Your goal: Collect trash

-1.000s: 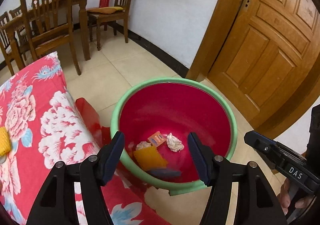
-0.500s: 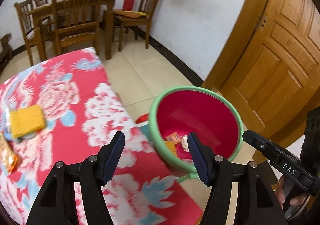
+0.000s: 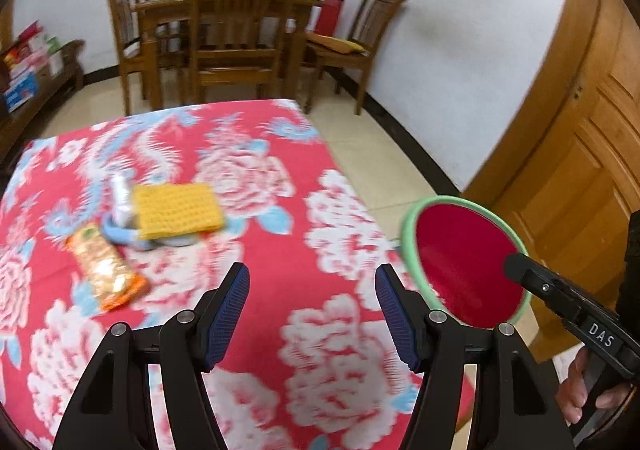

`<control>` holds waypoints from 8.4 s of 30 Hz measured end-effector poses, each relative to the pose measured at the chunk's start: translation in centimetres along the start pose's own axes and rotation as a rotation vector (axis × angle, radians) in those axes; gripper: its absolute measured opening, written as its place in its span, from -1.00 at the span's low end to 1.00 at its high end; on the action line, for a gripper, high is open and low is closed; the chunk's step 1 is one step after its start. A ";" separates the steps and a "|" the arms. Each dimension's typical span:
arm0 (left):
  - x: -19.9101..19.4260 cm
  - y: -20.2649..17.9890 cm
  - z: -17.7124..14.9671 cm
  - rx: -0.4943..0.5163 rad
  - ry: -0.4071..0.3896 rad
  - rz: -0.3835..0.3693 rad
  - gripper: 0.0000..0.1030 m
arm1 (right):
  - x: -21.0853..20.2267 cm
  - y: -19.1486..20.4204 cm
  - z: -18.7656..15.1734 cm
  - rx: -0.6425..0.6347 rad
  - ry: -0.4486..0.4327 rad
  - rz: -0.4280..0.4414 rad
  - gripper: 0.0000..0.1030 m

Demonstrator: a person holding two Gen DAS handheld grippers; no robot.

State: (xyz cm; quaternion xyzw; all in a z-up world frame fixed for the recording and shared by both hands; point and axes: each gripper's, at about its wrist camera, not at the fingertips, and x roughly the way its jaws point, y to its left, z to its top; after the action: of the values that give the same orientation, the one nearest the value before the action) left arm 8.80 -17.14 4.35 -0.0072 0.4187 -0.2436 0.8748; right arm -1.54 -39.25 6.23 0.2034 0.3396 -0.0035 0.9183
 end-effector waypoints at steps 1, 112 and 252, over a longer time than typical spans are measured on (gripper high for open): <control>-0.1 0.6 -0.1 -0.011 -0.001 0.005 0.29 | 0.4 0.7 0.1 -0.013 0.008 0.010 -0.52; -2.2 9.3 0.1 -0.230 -0.093 0.044 -0.11 | 6.1 7.9 2.4 -0.090 0.008 0.073 -0.96; -2.0 20.1 -4.5 -0.428 -0.071 0.223 -0.13 | 22.7 22.0 0.4 -0.461 0.218 0.026 -0.78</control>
State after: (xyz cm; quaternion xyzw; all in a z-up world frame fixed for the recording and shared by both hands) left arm 12.91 2.31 -1.47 -0.1549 0.4280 -0.0510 0.8889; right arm 19.41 -16.21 0.49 -0.0077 0.4259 0.1079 0.8983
